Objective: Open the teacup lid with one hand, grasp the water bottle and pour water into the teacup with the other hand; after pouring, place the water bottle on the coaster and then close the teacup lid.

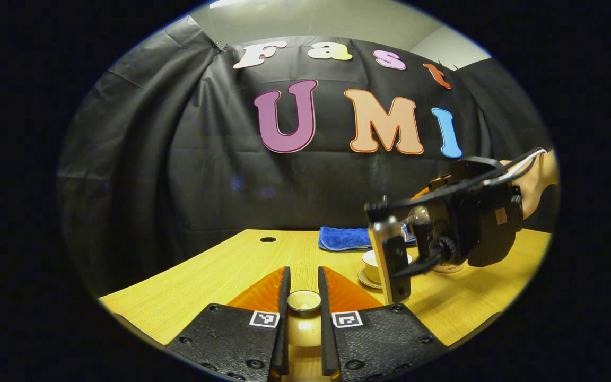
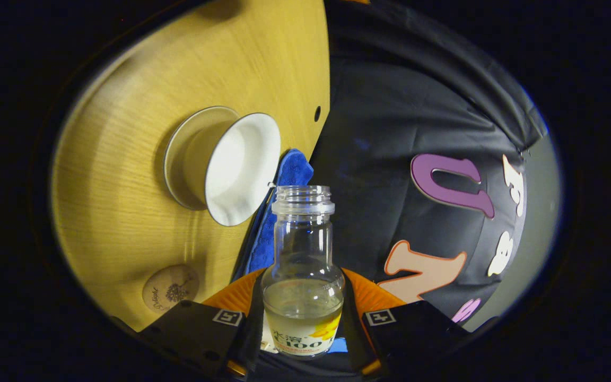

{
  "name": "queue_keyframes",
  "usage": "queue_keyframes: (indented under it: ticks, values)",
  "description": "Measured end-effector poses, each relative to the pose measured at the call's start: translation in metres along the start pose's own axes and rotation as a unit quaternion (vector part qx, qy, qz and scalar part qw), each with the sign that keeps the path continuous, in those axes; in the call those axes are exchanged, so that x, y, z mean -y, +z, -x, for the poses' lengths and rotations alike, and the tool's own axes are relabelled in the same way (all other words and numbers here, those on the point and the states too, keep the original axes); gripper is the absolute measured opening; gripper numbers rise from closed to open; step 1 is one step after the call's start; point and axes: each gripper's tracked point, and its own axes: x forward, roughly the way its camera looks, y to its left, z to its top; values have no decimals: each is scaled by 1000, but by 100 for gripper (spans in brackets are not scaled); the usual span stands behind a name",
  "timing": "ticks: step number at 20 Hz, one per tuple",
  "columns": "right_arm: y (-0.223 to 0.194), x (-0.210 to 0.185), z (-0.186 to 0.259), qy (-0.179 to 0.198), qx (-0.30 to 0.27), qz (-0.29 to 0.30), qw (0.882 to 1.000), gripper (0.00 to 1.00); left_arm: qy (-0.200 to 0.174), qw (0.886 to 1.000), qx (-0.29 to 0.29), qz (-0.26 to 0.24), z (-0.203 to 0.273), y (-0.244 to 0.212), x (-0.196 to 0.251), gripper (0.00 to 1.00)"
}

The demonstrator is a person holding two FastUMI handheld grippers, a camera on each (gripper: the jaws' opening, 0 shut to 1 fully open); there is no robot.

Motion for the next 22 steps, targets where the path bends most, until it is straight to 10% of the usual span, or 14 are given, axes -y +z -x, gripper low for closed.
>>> queue_keyframes:
  ticks: [5, 7, 12, 15, 18, 22]
  values:
    - [-18, 13, 2, 36, -6, -268, 963, 71, 0, 1000, 0, 2, 0, -1, 0, 21]
    - [-33, 10, 7, 44, -5, -401, 915, 66, 0, 1000, 1, 1, -1, 0, 0, 22]
    - [-52, -2, -5, 12, 16, -659, 752, 71, 1, 1000, 1, 0, -1, 0, 0, 22]
    - [-54, -5, -6, -25, 24, -724, 689, 67, 1, 1000, 0, 1, -1, 0, 0, 21]
    - [-56, -2, -5, -58, 21, -758, 649, 69, 1, 1000, 1, 0, 0, 0, -1, 21]
    - [-53, -2, -2, -60, 27, -774, 630, 70, 3, 1000, 1, 0, -1, 0, -1, 22]
